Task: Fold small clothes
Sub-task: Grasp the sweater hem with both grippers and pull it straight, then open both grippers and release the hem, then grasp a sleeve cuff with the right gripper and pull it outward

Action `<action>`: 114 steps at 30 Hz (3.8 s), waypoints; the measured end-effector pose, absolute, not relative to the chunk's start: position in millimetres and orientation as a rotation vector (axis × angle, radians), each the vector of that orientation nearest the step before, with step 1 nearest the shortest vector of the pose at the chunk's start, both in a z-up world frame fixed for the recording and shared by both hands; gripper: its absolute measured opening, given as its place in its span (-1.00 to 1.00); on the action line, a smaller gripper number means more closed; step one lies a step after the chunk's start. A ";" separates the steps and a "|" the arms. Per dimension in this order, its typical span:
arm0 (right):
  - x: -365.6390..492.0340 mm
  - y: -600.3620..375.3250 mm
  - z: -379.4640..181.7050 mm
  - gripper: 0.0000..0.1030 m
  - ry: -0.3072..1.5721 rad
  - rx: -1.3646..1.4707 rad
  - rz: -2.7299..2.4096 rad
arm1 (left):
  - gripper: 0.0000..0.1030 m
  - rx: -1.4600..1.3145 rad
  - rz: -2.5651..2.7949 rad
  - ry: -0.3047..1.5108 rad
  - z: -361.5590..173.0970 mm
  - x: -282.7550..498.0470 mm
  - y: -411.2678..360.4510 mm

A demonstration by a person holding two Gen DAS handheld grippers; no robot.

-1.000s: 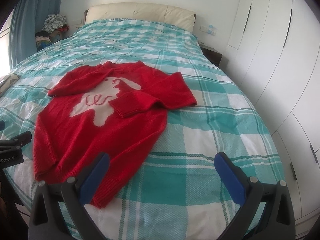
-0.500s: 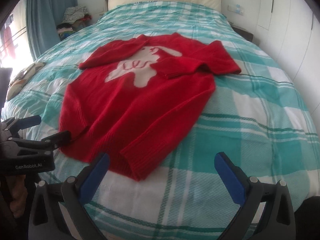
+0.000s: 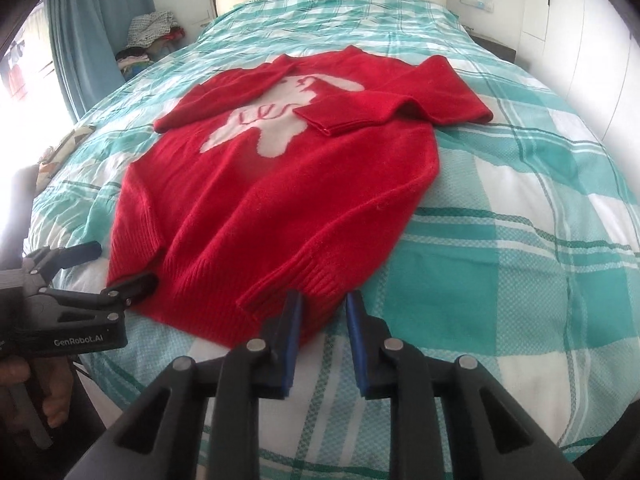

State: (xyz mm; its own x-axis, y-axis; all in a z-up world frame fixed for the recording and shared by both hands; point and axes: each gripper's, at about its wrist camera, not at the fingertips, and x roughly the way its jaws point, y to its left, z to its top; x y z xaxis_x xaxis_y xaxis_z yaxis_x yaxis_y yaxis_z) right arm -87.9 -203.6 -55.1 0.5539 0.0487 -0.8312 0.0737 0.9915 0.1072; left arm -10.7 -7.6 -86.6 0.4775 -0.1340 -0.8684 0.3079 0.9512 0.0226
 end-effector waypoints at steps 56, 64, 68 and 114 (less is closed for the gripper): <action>-126.8 -267.8 -50.7 -0.94 1.029 0.465 -0.036 | -0.96 -0.291 -0.394 1.052 -55.2 -19.9 124.9; -121.1 -265.5 -93.9 -0.96 1.112 0.419 -0.133 | -0.96 -0.097 -0.269 1.066 -78.8 -17.3 100.3; -118.3 -257.5 -89.6 -0.95 1.102 0.349 -0.137 | -0.86 0.002 -0.218 1.054 -81.6 -18.9 87.2; 38.1 -518.6 38.2 -0.87 0.698 0.304 -0.479 | 0.89 -0.227 -0.303 0.841 -56.0 46.5 71.5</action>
State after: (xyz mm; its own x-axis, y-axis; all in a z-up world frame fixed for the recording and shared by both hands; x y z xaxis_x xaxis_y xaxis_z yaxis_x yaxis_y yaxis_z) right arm 38.1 -518.6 38.2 0.6653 -0.3178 -0.6755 0.5161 0.8496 0.1086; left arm 46.5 71.5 -56.0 0.6283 -0.3506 -0.6945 0.1732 0.9333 -0.3144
